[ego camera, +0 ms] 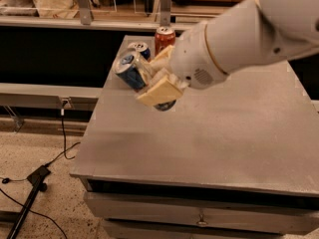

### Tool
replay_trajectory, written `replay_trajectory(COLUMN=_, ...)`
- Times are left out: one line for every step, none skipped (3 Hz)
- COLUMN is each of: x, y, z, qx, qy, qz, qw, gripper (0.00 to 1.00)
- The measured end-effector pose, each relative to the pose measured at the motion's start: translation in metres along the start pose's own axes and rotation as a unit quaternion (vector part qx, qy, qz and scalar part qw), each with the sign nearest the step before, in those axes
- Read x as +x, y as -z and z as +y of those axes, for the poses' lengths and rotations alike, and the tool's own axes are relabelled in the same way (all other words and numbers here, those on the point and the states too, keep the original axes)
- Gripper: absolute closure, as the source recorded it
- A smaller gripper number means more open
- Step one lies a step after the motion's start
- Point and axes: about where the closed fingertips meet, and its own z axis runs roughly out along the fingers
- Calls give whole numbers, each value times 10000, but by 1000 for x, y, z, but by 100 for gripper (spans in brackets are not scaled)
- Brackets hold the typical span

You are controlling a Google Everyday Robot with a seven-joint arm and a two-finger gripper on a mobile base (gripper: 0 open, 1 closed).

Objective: Knock redbull can over

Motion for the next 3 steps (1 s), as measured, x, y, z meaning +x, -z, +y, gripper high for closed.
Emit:
replay_trajectory(x=-12, y=-16, z=2, qx=-116, qy=129, qz=529, qw=9984, gripper=100)
replay_trajectory(x=0, y=-21, z=-1, qx=-124, qy=243, qz=908, qw=9955, gripper=100)
replay_trajectory(x=54, y=-34, z=-20, qx=-293, qy=176, qz=1923, qw=9807, gripper=100)
